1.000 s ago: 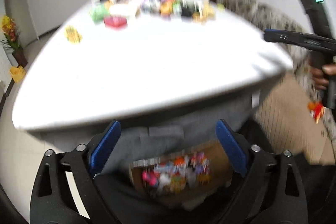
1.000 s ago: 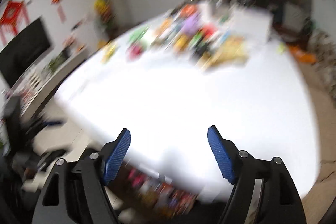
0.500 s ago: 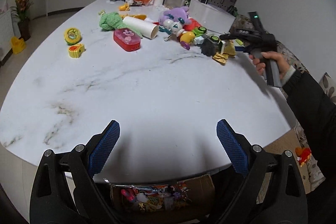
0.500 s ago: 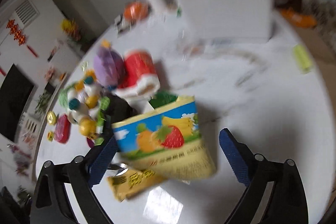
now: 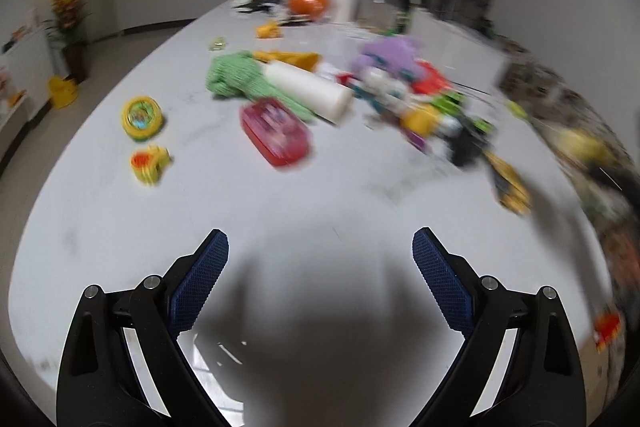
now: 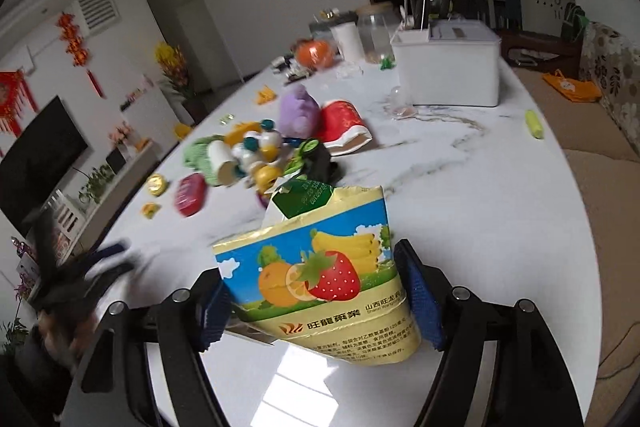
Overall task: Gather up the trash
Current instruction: 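Grasp the fruit-print snack bag with the right tool while the left tool grasps the pink Snow White box, then carry the snack bag and pink box into the cardboard box and open both tools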
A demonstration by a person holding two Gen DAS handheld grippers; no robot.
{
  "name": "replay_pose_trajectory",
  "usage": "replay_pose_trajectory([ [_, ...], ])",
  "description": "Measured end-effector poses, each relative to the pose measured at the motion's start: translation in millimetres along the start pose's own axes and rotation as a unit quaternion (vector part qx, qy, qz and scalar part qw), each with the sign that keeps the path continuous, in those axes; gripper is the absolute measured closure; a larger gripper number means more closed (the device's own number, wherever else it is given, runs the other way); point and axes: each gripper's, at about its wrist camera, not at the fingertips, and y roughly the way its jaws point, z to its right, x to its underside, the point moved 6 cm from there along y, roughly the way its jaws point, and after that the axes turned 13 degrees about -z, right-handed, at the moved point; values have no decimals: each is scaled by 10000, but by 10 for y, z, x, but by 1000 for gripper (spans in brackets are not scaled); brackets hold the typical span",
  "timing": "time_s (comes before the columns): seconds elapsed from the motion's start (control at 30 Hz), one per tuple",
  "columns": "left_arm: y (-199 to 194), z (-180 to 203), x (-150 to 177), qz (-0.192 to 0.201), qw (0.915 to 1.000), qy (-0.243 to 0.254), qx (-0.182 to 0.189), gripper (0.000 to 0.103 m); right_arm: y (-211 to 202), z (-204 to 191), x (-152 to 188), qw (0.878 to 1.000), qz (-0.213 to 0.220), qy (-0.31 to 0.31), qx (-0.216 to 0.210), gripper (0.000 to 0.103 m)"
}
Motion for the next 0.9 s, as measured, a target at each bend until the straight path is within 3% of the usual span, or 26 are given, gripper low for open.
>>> replay_pose_trajectory([
  [0.23, 692, -187, -730, -445, 9939, -838, -568, 12, -253, -172, 400, 9994, 135, 81, -318, 30],
  [0.27, 822, -231, -768, -634, 9917, -946, -589, 18, -249, -193, 440, 9994, 113, 59, -335, 30],
  [0.33, 819, -221, -838, -468, 9899, -705, -1137, 54, -204, -232, 497, 9994, 70, 30, -338, 30],
  [0.43, 712, -190, -732, -446, 9939, -654, -766, 58, -153, -300, 574, 9994, 9, -4, -342, 30],
  [0.63, -73, 15, -18, 68, 9998, -18, -195, 60, -198, -559, 710, 9987, 66, -177, -478, 30],
  [0.8, -838, 239, 881, 354, 9963, 777, 132, 60, -346, -844, 894, 9972, 59, -312, -670, 30],
  [0.9, -1095, 312, 1423, 271, 9931, 1096, 331, 60, -387, -1060, 1130, 9955, -137, -464, -819, 30],
])
